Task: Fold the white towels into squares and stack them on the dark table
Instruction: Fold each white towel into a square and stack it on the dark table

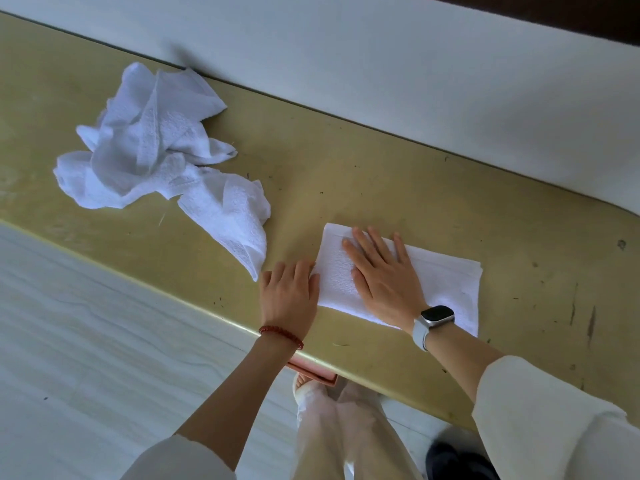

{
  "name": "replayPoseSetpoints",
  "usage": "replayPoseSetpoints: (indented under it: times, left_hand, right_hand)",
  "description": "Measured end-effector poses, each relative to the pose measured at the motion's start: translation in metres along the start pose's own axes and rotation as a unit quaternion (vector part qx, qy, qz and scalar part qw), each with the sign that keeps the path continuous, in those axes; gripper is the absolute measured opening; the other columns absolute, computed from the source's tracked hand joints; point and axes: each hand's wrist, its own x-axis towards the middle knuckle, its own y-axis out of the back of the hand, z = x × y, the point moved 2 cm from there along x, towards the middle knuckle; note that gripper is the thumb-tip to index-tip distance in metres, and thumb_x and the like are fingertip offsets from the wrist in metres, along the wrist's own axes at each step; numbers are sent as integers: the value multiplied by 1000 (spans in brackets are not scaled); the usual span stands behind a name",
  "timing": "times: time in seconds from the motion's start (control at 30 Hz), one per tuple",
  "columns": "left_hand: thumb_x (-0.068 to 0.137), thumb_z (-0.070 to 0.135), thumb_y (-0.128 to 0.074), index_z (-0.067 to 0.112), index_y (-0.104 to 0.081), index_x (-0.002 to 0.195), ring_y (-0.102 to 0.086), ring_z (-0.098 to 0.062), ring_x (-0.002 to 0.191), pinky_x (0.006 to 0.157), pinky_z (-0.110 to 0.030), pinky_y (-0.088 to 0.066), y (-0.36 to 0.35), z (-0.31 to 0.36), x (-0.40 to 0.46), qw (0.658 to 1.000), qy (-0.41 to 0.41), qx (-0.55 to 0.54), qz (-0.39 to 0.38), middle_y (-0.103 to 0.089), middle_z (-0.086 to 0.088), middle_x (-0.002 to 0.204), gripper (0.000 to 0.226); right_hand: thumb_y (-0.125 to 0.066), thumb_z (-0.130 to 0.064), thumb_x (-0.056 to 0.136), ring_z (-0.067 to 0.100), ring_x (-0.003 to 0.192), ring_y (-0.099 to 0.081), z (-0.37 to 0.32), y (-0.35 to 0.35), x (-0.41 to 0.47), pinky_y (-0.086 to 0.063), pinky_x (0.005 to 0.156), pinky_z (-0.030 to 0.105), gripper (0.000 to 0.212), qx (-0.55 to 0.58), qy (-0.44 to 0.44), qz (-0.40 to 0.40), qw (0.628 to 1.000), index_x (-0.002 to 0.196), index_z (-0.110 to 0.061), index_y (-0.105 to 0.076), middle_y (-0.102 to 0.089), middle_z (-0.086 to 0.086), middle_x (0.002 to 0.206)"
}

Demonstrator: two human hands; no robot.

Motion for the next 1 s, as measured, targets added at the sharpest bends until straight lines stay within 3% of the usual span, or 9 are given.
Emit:
replayPoseSetpoints:
  times: [0.07,0.17,0.3,0.43,0.57,0.73,0.8,0.87,1.0]
  left_hand:
    - [80,24,-45,13,-63,83,-55,-24,71,66,-31,-40,5,3,-1,999,0,21,31,-62,-2,77,21]
    - [82,21,-45,12,-59,104,-52,-23,101,77,-38,-42,10,19,4,997,-50,6,55,-62,-7,108,27]
    - [86,27,-40,10,-56,120,-44,-30,126,100,-46,-33,-6,57,11,987,-157,24,-34,-53,-14,131,41]
    - [88,40,-32,18,-46,130,-40,-35,130,100,-62,-33,-26,79,10,973,-176,68,-134,-45,-14,140,49]
    - [88,48,-27,26,-35,137,-35,-39,132,98,-71,-21,-36,79,8,971,-160,92,-149,-41,-13,143,54]
    - [89,52,-24,28,-29,141,-28,-38,136,102,-68,-12,-40,80,4,971,-157,102,-147,-35,-11,147,57]
    - [89,52,-23,28,-27,141,-28,-38,136,101,-67,-10,-40,80,4,971,-154,105,-149,-35,-11,147,57]
    - [90,52,-21,28,-26,142,-28,-38,136,101,-67,-10,-40,80,3,971,-154,107,-149,-34,-11,147,58]
    - [90,51,-22,27,-27,141,-30,-39,135,101,-66,-10,-39,82,4,971,-158,109,-143,-35,-12,147,57]
  right_hand:
    - [-28,-24,92,25,134,-36,1,7,-5,-10,111,45,46,29,-4,15,999,137,-15,-34,-38,10,145]
    - [-30,-20,91,29,134,-35,8,20,-24,-13,113,43,45,32,-44,50,997,133,-9,-39,-40,15,143]
    - [-29,-24,90,35,133,-36,24,30,-50,-15,111,44,48,-27,-125,48,991,132,-4,-41,-41,20,140]
    - [-27,-32,91,35,134,-34,45,28,-65,-15,111,48,52,-63,-194,25,979,134,-4,-40,-38,22,142]
    - [-27,-30,92,33,129,-42,65,27,-71,-29,105,54,50,-61,-210,34,975,129,-2,-46,-46,20,137]
    - [-43,-18,84,34,99,-58,91,33,-76,-46,84,45,28,12,-254,149,955,102,-7,-61,-60,13,106]
    - [-60,-10,78,33,88,-59,94,34,-77,-46,75,42,12,19,-264,176,948,89,-8,-63,-60,11,93]
    - [-69,-6,71,32,80,-59,96,33,-76,-45,68,39,12,26,-264,176,948,80,-9,-62,-60,9,84]
    - [-70,-3,70,29,72,-56,100,37,-74,-39,63,33,14,17,-246,183,952,73,-9,-57,-59,7,78]
